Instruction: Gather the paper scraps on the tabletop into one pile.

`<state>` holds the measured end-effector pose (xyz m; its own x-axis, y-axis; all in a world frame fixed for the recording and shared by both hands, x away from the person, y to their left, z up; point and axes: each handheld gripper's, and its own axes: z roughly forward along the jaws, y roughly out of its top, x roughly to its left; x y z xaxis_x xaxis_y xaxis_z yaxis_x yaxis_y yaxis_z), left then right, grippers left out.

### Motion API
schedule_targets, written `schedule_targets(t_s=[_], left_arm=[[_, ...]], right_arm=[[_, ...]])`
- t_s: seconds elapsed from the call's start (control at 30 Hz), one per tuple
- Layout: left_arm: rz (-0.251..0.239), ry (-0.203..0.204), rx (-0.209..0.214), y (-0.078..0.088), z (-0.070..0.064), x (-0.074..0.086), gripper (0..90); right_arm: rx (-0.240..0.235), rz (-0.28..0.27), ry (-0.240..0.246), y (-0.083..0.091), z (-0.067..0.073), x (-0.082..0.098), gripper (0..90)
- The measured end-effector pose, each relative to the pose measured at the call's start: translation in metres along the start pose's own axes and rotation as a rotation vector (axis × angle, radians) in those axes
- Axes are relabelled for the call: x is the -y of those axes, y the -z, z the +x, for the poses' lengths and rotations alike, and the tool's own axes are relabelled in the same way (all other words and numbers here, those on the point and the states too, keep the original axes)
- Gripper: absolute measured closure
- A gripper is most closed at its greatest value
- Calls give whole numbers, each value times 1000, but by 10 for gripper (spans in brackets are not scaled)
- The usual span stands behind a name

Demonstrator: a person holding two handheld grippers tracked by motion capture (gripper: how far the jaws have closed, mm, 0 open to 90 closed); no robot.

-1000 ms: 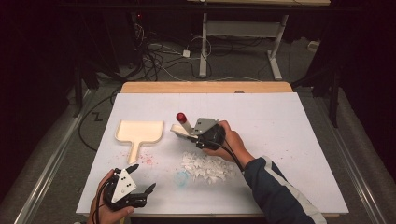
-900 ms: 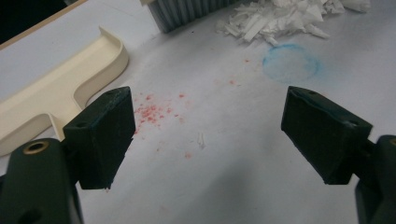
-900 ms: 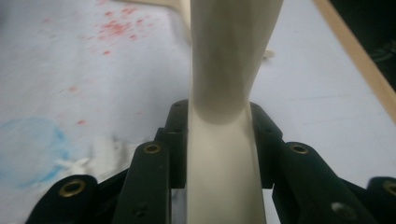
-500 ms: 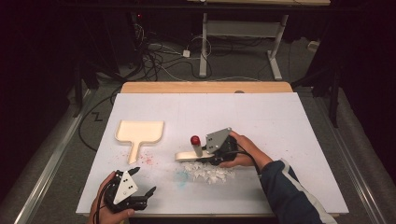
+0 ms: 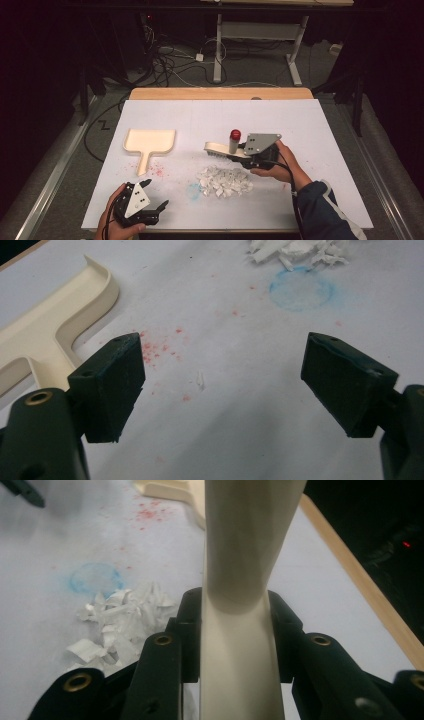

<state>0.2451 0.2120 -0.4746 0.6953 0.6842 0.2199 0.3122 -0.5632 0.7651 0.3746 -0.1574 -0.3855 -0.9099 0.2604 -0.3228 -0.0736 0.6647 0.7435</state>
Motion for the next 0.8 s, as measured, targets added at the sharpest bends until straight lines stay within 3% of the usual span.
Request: schedule_targets(t_s=[0.1,0.23,0.37,0.4,0.53,0.67,0.73,0.8], left_arm=[[0,0,-1,0,0,0,168],[0,-3,-1,0,-1,-1,168],[-9,-20,-4,2,-4,-3,169],[-9,-24,-4,2,-5,-4,169],[-10,-29,-2,1,-5,-5,171],[-9,-32,4,0,-5,-6,175],[-12,-34,6,1,-5,-6,177],[-17,-30,9,1,-6,-6,179]], right_arm=[[116,40,-96,19,5,3,679],[232,98,-231,37,17,14,680],[372,197,-417,41,34,31,679],[386,216,-447,39,39,34,680],[443,260,-506,25,60,38,680],[481,230,-547,5,78,30,679],[485,208,-596,-5,85,25,677],[502,212,-593,-15,93,19,669]])
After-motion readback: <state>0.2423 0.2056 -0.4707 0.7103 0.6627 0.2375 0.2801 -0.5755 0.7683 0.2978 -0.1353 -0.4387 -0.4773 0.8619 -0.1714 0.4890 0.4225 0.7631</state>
